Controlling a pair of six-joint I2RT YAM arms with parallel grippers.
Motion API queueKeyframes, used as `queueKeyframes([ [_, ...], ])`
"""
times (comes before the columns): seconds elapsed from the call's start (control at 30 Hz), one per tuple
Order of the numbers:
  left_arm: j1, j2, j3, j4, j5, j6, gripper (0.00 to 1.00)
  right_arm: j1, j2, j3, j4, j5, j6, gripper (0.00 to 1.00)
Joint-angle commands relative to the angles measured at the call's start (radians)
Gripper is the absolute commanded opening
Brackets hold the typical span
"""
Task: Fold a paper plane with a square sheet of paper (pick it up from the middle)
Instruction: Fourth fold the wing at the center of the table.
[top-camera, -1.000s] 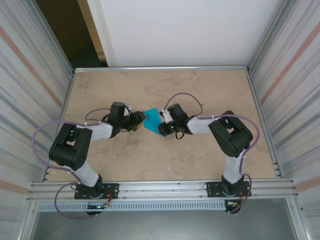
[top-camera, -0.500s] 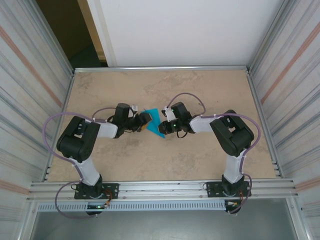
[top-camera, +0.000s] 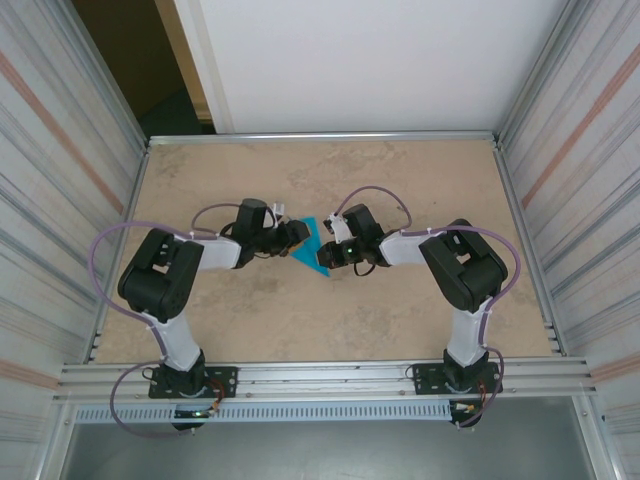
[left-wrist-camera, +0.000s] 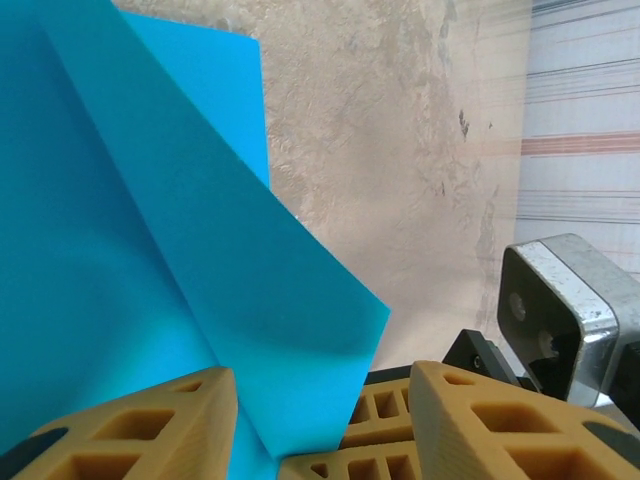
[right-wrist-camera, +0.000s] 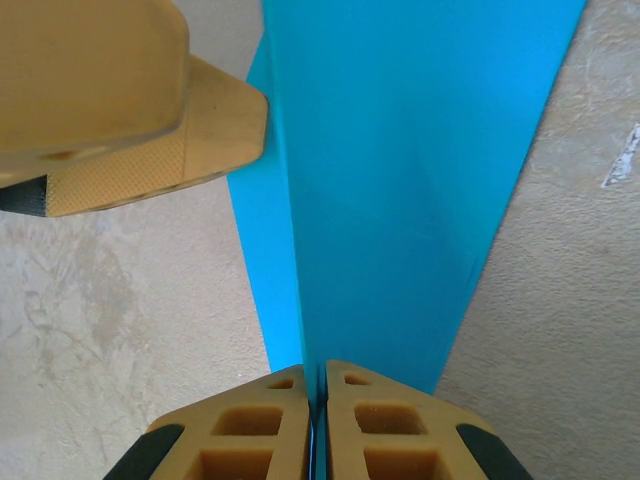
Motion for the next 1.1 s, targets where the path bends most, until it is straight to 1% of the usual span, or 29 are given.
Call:
queueKeyframes([
  [0.0, -0.007, 0.021, 0.003, -0.024, -0.010, 0.033, 0.49, -0.010, 0.020, -0.009, 0.011, -0.026, 0.022, 0.10],
  [0.63, -0.010, 0.074, 0.047, -0.108, -0.016, 0.044, 0.50, -0.014, 0.036, -0.007, 0.014, -0.033, 0.033, 0.11],
  [0.8, -0.011, 0.091, 0.065, -0.192, -0.037, 0.041, 0.51, -0.016, 0.037, -0.006, 0.011, -0.034, 0.039, 0.12],
  [0.97, -0.014, 0.105, 0.098, -0.343, -0.093, 0.058, 0.50, -0.037, 0.015, -0.017, 0.030, -0.060, 0.104, 0.20],
  [1.07, -0.013, 0.115, 0.116, -0.420, -0.126, 0.060, 0.49, -0.042, -0.017, -0.030, 0.032, -0.059, 0.127, 0.24],
])
